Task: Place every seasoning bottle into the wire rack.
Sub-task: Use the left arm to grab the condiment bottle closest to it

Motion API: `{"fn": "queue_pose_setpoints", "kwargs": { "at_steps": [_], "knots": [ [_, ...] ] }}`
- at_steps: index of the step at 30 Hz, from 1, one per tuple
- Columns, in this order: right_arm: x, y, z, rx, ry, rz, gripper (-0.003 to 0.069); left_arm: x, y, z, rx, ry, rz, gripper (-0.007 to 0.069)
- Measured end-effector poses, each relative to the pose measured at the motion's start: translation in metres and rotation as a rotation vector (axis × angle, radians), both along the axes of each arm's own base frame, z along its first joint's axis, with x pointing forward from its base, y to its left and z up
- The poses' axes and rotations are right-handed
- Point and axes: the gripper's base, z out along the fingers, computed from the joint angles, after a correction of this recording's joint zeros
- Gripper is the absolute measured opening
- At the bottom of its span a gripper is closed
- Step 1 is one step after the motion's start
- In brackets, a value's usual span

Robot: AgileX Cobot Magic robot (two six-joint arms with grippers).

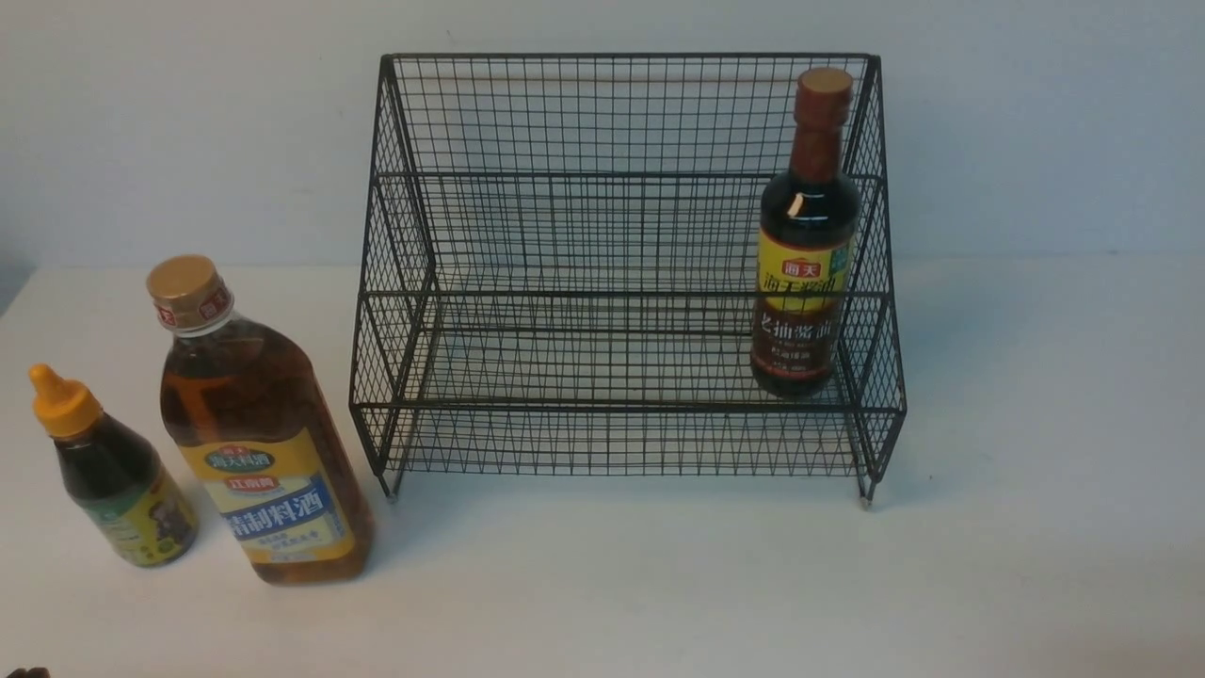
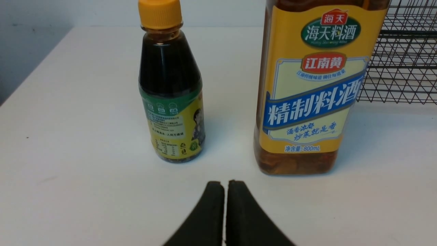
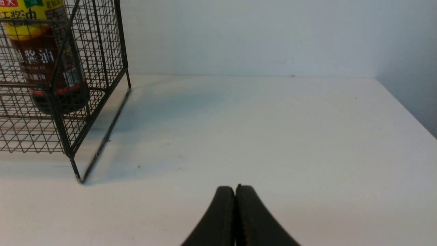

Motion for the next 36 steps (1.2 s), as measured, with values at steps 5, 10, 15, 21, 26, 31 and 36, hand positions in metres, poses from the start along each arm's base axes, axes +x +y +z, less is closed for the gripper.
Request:
{"fn": "queue_pose_setpoints", "kwargs": {
  "at_steps": [5,10,15,21,26,31,36],
  "knots": [
    [0.000,0.000,0.000,0.001,0.001,0.000,-0.0015,0.000,0.000,0.000,0.000,0.000,0.000,-0.0005],
    [0.000,0.000,0.000,0.001,0.001,0.000,-0.0015,0.000,0.000,0.000,0.000,0.000,0.000,-0.0005],
    [0.000,0.000,0.000,0.001,0.001,0.000,-0.0015,0.000,0.000,0.000,0.000,0.000,0.000,-0.0005],
    [0.000,0.000,0.000,0.001,0.001,0.000,-0.0015,0.000,0.000,0.000,0.000,0.000,0.000,-0.0005],
    [0.000,0.000,0.000,0.001,0.001,0.000,-0.0015,0.000,-0.002,0.001,-0.115,-0.012,0.010,-0.0005],
    [0.000,0.000,0.000,0.002,0.001,0.000,-0.0015,0.001,-0.010,0.004,-0.563,-0.027,0.045,-0.0005],
    [0.000,0.000,0.000,0.003,0.001,-0.001,-0.0015,0.002,-0.011,0.011,-0.711,-0.092,0.051,-0.0005]
  ]
}}
